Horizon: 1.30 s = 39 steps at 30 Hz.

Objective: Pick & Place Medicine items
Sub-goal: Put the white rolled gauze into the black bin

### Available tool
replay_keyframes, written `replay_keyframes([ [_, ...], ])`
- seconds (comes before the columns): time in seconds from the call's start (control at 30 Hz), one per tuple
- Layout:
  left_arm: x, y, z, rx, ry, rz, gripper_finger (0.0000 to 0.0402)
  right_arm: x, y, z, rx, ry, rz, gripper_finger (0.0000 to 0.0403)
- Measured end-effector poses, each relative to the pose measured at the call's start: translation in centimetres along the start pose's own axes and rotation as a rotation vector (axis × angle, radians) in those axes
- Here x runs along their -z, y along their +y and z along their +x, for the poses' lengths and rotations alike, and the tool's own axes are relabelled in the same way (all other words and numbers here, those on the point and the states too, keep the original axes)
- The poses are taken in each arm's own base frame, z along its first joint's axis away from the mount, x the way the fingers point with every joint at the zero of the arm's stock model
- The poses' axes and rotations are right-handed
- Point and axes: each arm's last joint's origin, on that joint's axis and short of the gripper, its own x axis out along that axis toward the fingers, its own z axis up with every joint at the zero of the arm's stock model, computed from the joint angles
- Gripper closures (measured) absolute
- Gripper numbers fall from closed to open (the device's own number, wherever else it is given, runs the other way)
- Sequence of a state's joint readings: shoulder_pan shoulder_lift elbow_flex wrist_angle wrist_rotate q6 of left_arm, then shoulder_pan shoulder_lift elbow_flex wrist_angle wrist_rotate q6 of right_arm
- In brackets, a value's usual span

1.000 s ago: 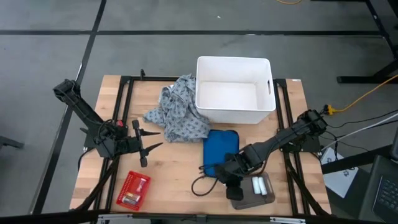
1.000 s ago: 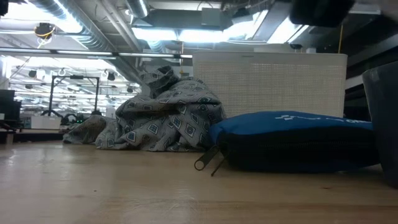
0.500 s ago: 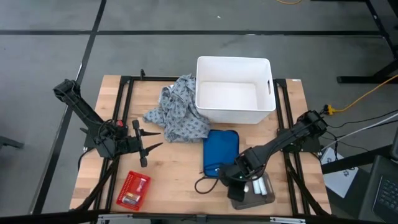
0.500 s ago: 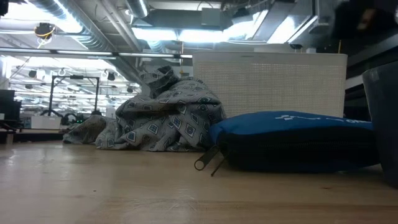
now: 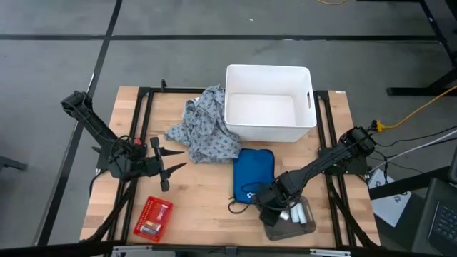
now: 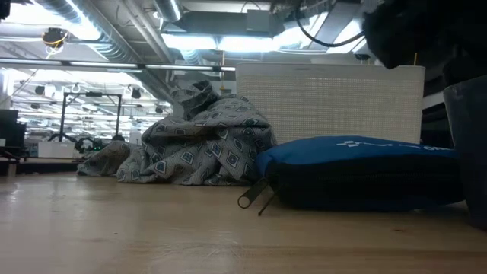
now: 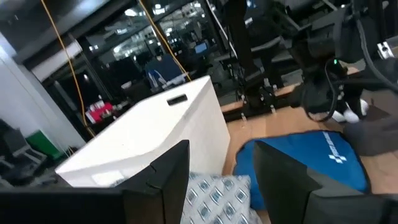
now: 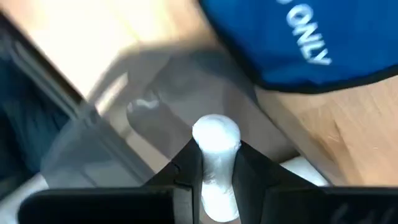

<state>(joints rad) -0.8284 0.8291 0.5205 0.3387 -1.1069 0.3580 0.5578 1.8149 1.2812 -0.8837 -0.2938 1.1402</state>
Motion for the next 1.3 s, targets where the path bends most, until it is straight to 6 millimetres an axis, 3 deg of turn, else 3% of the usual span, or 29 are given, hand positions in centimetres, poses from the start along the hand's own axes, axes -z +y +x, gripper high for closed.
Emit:
replay_keyframes([
  [0.43, -0.9, 0.4, 0.0, -0.022, -0.047, 0.065, 0.0233, 0.8, 1.2, 0.4, -0.045, -0.249, 0.546, 0.0339],
  [0.77, -0.9, 0.4, 0.0, -0.022, -0.047, 0.063, 0.0233, 4.0, 2.3, 1.4, -0.085, -0.200, 0.860, 0.0339],
  [0.97, -0.8, 0.4, 0.0, -0.019, -0.045, 0.046, 0.0233, 4.6, 2.4, 1.6, -0.077, -0.166, 0.957, 0.0339],
  [1.3, -0.8, 0.4, 0.0, -0.019, -0.044, 0.038, 0.0233, 4.6, 2.3, 1.5, -0.062, -0.173, 0.947, 0.0330],
])
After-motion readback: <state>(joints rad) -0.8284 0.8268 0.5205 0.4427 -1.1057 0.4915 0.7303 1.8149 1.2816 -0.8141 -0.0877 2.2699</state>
